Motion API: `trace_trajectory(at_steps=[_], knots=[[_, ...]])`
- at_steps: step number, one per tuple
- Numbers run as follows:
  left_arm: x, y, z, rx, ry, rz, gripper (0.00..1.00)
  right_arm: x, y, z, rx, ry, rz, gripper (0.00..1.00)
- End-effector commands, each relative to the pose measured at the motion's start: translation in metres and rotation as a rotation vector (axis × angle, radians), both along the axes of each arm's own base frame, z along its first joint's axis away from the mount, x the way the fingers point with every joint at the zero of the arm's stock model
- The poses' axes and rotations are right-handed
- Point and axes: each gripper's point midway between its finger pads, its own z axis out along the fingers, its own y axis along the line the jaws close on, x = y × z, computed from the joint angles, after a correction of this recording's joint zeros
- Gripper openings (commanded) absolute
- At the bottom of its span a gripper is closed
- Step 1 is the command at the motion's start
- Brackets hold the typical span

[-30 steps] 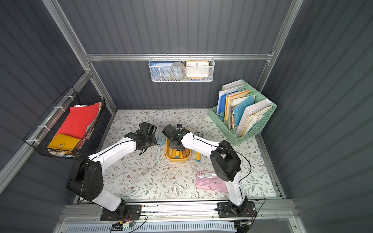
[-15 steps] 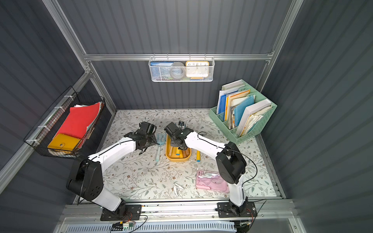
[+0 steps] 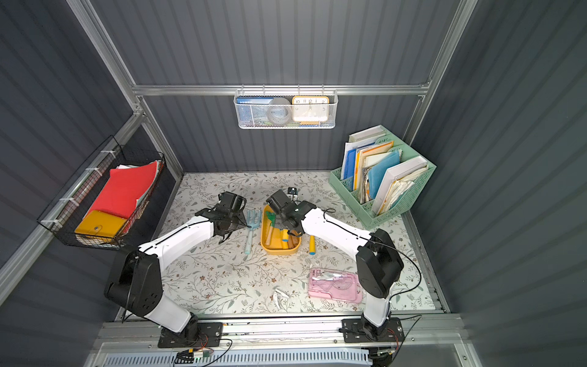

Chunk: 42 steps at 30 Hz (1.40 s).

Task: Take the hand rake out of the storage box
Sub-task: Place the rake at the center of the board.

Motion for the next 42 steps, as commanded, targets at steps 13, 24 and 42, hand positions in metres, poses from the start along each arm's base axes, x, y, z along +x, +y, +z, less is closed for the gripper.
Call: trace_trajectory(at_steps=[13, 24, 42], knots=[[0.002, 0.006, 0.009, 0.018, -0.006, 0.022, 0.49, -0.020, -0.107, -0.015, -0.102, 0.134, 0.068, 0.05], [0.004, 0.006, 0.012, 0.023, -0.009, 0.019, 0.49, -0.032, -0.160, -0.066, -0.190, 0.250, 0.061, 0.05], [0.005, 0.006, 0.014, 0.026, -0.012, 0.015, 0.49, -0.032, -0.176, -0.101, -0.173, 0.313, 0.000, 0.03]])
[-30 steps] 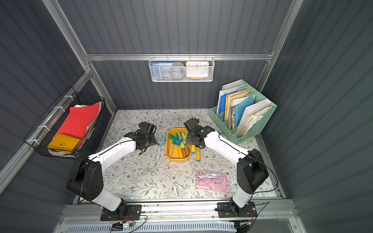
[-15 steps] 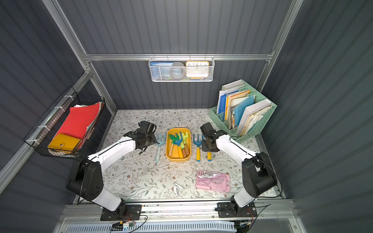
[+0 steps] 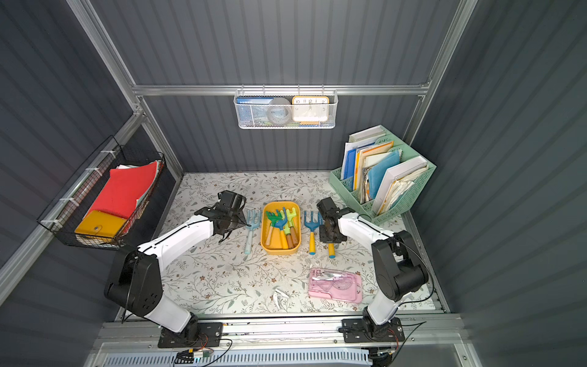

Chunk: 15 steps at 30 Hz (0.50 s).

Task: Take the hand rake out of the storage box
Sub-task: Place the rake at the center of the board.

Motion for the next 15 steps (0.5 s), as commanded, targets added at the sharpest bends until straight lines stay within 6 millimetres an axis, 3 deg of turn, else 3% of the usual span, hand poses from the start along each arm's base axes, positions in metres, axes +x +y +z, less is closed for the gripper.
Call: trace_trajectory(at_steps=[1, 15], knots=[[0.004, 0.005, 0.009, 0.017, -0.008, 0.009, 0.49, 0.002, -0.002, 0.002, 0.029, -0.015, -0.022, 0.03], [0.006, 0.003, 0.011, 0.018, -0.007, 0.006, 0.49, 0.009, 0.004, -0.012, 0.084, 0.010, -0.030, 0.03]])
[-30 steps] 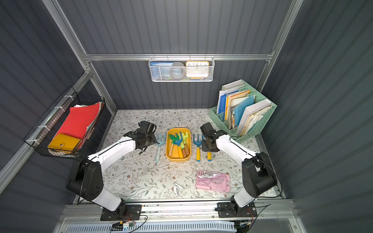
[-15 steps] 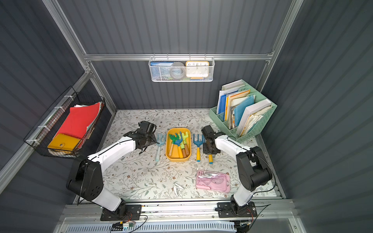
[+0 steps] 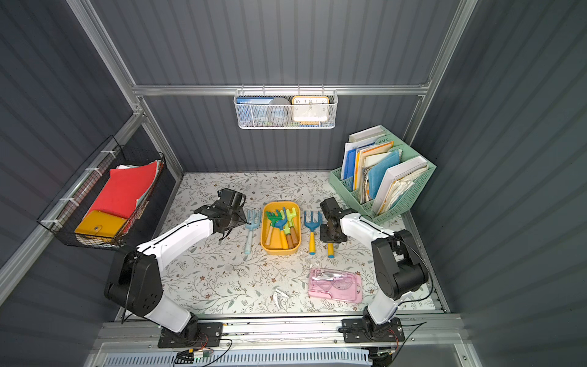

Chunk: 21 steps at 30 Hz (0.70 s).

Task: Take the hand rake out of the storage box
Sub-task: Place the rake at the center of the board.

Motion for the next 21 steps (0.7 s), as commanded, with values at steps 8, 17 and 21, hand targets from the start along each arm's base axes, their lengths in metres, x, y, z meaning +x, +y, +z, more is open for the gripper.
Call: trace_trajectory(at_steps=[8, 17, 21], knots=[[0.0011, 0.0047, 0.0028, 0.020, 0.008, 0.006, 0.49, 0.0028, 0.0002, -0.0062, 0.016, 0.008, -0.025, 0.04], [0.0015, 0.0036, 0.0047, 0.013, 0.004, 0.007, 0.49, 0.0016, 0.0001, -0.0100, 0.021, 0.018, -0.037, 0.05], [0.0003, 0.0046, 0.0053, 0.015, 0.003, 0.009, 0.49, 0.0013, 0.0007, -0.0110, 0.025, 0.022, -0.039, 0.05]])
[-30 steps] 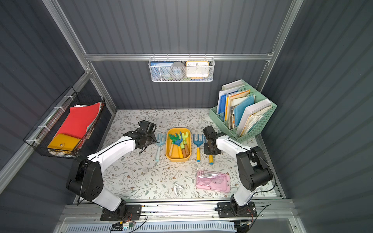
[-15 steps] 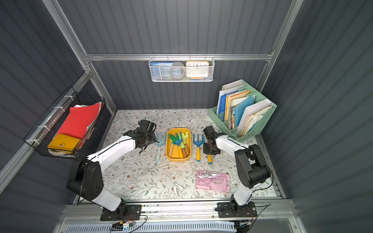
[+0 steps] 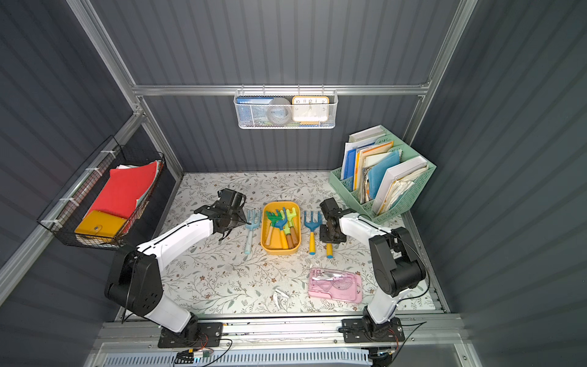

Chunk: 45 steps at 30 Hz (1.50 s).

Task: Take the hand rake out of the storage box
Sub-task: Place the rake at the center of the board.

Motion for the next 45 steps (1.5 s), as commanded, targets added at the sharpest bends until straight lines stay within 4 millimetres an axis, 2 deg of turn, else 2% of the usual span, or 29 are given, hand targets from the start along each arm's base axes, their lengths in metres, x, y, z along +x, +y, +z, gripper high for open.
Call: trace_trajectory(at_steps=[1, 20, 30, 40, 45], knots=[[0.002, 0.004, 0.007, 0.012, -0.004, 0.009, 0.49, -0.001, -0.002, -0.006, 0.004, 0.015, -0.016, 0.06], [0.003, 0.001, 0.008, -0.008, -0.012, 0.008, 0.49, -0.006, -0.002, -0.019, 0.016, 0.037, -0.016, 0.11], [0.002, 0.003, 0.012, -0.002, -0.021, 0.008, 0.50, -0.008, -0.002, -0.025, 0.007, 0.048, 0.010, 0.18], [0.003, -0.002, 0.013, -0.011, -0.015, -0.020, 0.50, -0.003, -0.001, -0.015, 0.000, 0.040, 0.026, 0.30], [0.004, -0.005, 0.014, -0.026, -0.019, -0.029, 0.51, 0.000, 0.000, 0.001, 0.008, 0.010, 0.032, 0.36]])
